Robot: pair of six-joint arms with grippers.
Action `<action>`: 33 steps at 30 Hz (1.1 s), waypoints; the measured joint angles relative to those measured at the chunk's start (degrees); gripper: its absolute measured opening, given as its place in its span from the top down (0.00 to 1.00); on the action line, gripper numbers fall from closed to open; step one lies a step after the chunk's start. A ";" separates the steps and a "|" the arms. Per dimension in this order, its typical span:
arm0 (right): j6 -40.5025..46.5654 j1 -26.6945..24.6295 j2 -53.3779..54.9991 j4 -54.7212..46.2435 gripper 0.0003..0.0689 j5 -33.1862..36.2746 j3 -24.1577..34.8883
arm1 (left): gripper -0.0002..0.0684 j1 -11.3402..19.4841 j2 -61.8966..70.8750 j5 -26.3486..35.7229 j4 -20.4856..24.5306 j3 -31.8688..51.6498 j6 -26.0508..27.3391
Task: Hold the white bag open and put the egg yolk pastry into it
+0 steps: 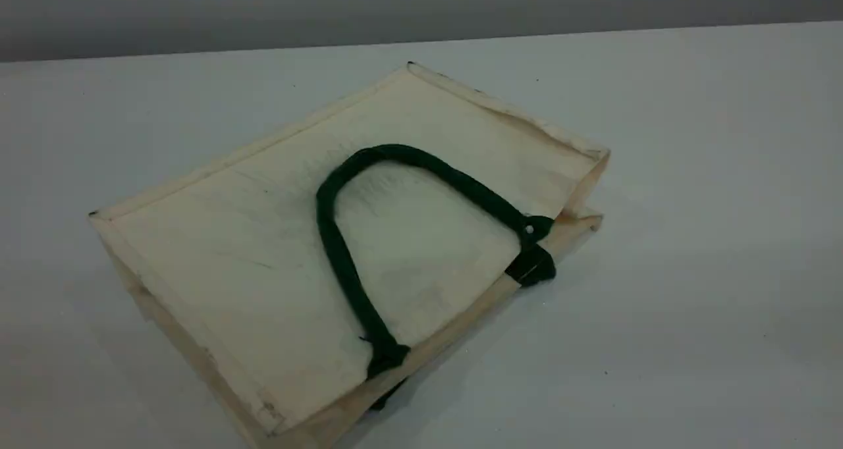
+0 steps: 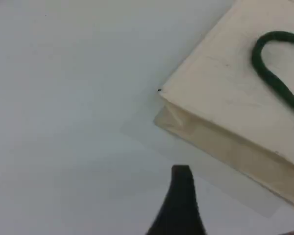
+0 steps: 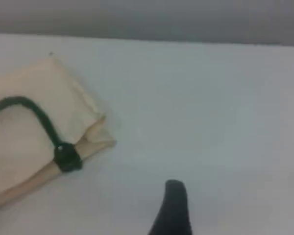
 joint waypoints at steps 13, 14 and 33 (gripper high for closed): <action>-0.05 -1.20 0.09 0.35 0.17 -0.05 0.00 | 0.19 2.80 -3.91 0.05 0.05 0.00 0.00; -0.05 -1.20 0.09 0.35 0.17 -0.05 0.00 | 0.19 2.80 -4.00 0.05 0.05 0.00 0.00; -0.05 -1.20 0.09 0.39 0.17 -0.10 0.00 | 0.19 2.80 -3.91 0.05 0.05 0.00 0.00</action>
